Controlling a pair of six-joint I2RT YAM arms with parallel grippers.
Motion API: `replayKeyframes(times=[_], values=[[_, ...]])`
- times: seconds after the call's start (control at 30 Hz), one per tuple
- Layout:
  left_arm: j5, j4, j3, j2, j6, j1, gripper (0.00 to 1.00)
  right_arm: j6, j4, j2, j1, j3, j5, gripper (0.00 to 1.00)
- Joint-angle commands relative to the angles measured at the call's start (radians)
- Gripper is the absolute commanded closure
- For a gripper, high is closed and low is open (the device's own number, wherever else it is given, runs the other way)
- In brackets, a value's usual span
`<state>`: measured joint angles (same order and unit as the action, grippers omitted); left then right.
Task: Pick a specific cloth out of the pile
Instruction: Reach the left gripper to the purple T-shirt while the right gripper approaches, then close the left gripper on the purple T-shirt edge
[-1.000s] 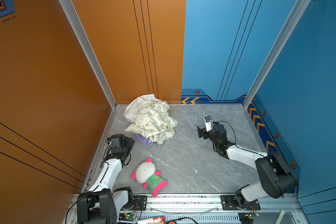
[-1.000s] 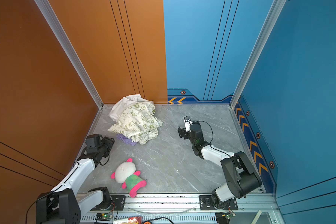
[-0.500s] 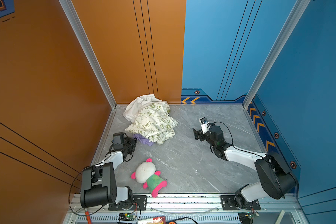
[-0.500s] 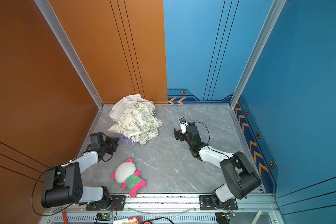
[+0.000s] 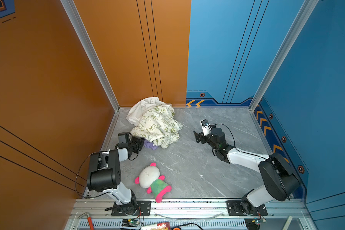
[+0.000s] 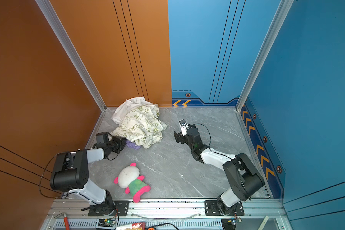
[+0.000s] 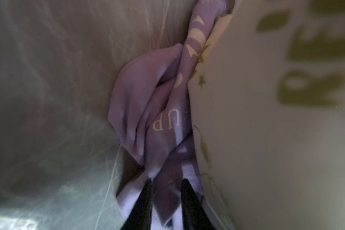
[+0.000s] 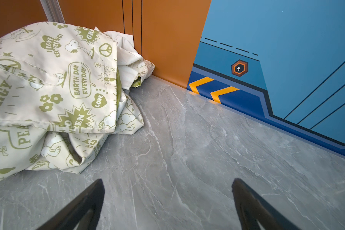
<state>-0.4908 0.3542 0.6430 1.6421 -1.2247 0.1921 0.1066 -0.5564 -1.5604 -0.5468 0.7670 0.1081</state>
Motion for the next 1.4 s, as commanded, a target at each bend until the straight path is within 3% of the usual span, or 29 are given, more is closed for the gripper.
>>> replayKeyframes(times=[0.0, 0.07, 0.27, 0.8, 1.37], values=[[-0.047, 0.054, 0.014, 0.032, -0.011, -0.012, 0.75, -0.016, 0.024, -0.029, -0.013, 0.041, 0.012, 0.0], [-0.054, 0.087, 0.015, 0.055, -0.027, -0.017, 0.78, -0.015, 0.027, -0.046, -0.013, 0.059, 0.012, 0.0], [-0.087, 0.11, 0.042, 0.094, -0.031, -0.022, 1.0, -0.019, 0.035, -0.07, -0.02, 0.091, 0.023, 0.0], [-0.015, 0.096, 0.098, -0.046, -0.001, -0.046, 1.0, -0.034, 0.033, -0.07, -0.028, 0.077, 0.051, 0.0], [0.142, -0.388, 0.305, -0.274, 0.257, -0.091, 1.0, -0.041, -0.008, -0.036, -0.021, 0.022, 0.058, 0.0]])
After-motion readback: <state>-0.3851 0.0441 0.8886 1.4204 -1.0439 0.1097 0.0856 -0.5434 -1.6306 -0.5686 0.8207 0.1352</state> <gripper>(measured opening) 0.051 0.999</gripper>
